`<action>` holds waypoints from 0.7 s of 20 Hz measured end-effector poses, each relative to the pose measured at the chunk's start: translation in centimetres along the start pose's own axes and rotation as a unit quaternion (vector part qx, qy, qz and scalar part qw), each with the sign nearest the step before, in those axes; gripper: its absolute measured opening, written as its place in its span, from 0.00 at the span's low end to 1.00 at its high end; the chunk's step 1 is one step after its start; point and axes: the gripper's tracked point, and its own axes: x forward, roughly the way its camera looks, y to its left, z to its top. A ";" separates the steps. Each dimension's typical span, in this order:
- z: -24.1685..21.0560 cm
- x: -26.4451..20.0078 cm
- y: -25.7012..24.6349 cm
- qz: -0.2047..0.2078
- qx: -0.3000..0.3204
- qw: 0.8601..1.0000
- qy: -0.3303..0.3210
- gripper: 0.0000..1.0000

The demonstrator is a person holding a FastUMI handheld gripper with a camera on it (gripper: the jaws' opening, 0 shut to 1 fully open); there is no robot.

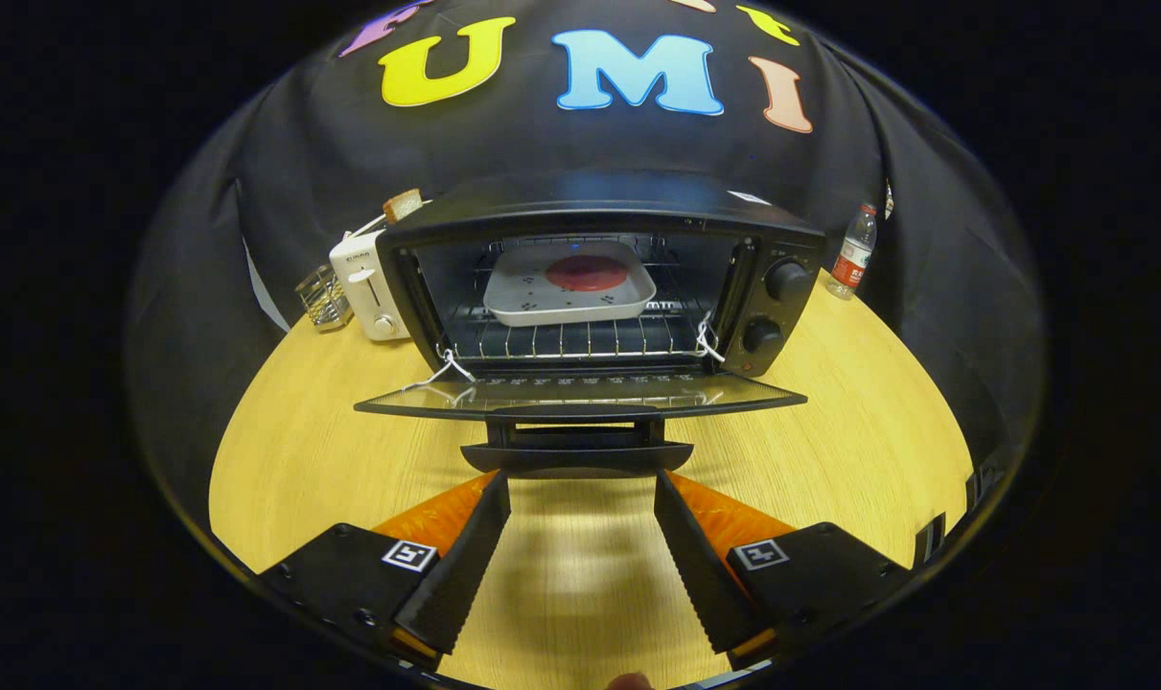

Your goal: Open the toaster oven, put the food inside, and close the toaster oven door.

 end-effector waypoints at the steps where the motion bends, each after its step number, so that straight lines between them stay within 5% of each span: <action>1: 0.4 -0.3 0.0 0.000 -0.002 1.000 -0.009 0.97; 14: 8.8 -1.9 -0.3 0.007 -0.051 0.987 -0.154 0.98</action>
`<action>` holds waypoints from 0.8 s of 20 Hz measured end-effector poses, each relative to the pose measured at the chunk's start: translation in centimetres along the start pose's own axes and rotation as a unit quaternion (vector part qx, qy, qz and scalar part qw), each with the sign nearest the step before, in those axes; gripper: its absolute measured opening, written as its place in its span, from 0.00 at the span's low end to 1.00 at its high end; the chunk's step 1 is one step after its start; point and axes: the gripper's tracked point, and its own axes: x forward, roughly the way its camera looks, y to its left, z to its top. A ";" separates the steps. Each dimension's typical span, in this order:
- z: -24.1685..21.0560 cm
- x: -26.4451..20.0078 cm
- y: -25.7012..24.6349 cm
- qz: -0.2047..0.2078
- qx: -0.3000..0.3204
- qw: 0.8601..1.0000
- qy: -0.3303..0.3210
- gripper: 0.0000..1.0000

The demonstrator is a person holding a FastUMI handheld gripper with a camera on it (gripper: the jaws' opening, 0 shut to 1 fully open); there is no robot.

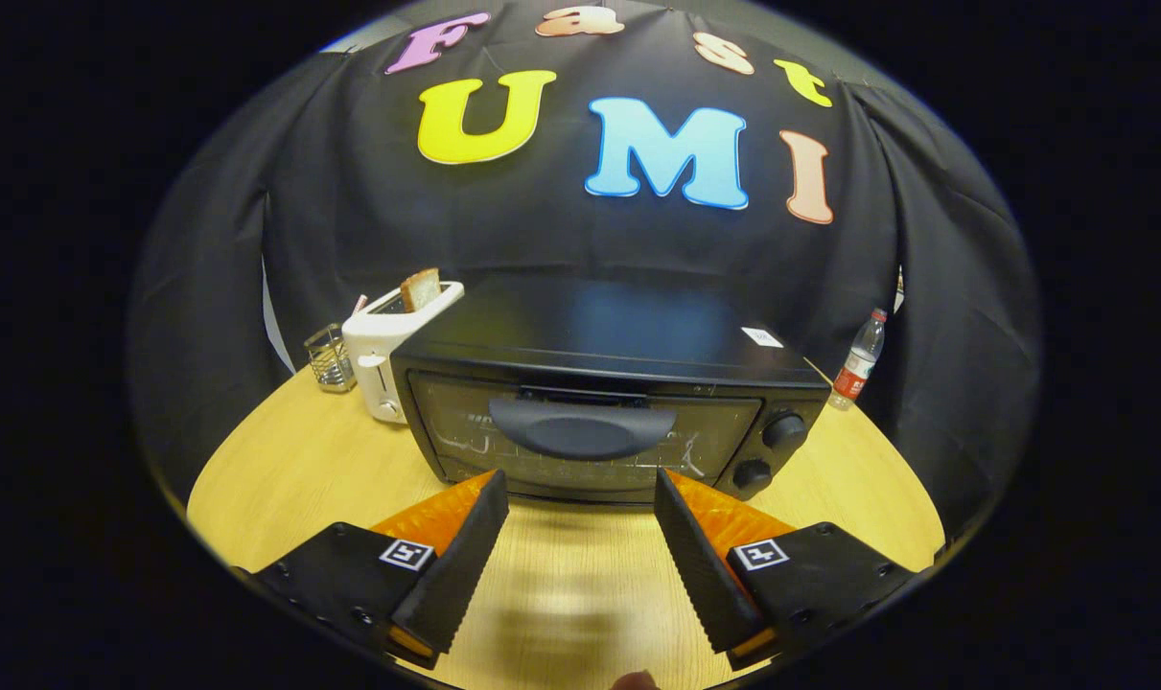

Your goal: Open the toaster oven, put the food inside, and close the toaster oven door.

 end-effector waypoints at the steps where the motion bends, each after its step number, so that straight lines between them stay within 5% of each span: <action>1: 0.6 -0.6 0.0 0.005 0.008 1.000 -0.017 0.98; 8: 4.2 -8.2 -3.8 0.024 0.044 0.994 -0.096 0.97; 16: 5.4 -14.7 -13.6 -0.023 0.035 0.988 -0.152 0.97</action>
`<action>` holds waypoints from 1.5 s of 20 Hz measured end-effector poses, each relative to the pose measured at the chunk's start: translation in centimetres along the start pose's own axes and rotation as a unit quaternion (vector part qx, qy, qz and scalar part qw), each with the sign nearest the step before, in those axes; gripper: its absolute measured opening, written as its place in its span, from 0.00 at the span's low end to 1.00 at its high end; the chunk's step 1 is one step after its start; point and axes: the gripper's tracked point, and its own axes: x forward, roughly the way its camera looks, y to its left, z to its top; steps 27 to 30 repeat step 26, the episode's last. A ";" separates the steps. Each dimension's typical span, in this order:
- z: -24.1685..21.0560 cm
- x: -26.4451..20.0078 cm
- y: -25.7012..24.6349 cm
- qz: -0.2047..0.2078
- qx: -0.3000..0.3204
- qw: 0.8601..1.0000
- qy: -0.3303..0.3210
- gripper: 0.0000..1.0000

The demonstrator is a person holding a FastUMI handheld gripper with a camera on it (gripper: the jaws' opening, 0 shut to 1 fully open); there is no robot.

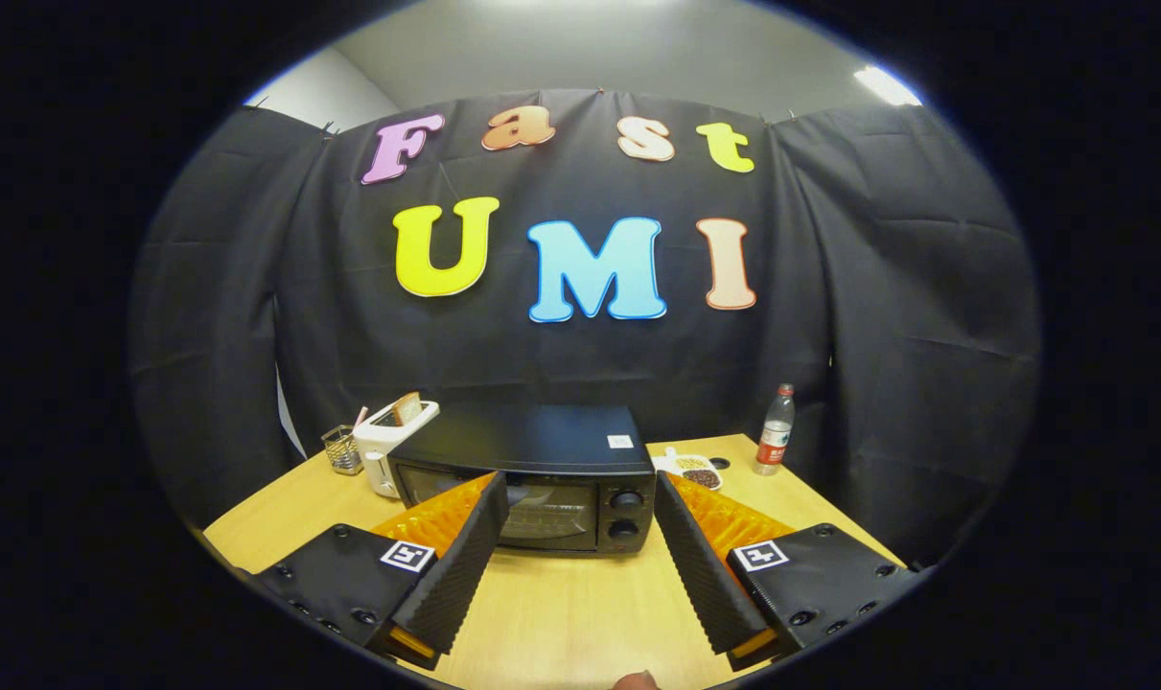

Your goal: Open the toaster oven, put the food inside, and close the toaster oven door.

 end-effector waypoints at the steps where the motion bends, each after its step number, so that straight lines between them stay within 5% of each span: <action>1: 0.2 -0.4 -1.4 -0.007 0.001 1.000 -0.005 0.97; 4: 1.3 -2.0 -8.0 -0.028 -0.016 0.999 -0.019 0.97; 5: 5.7 2.6 -9.5 -0.030 -0.026 0.999 -0.025 0.97; 13: 7.1 1.4 -15.9 -0.047 -0.020 0.997 -0.057 0.97; 30: 6.4 1.1 -18.0 -0.064 -0.006 0.996 -0.054 0.97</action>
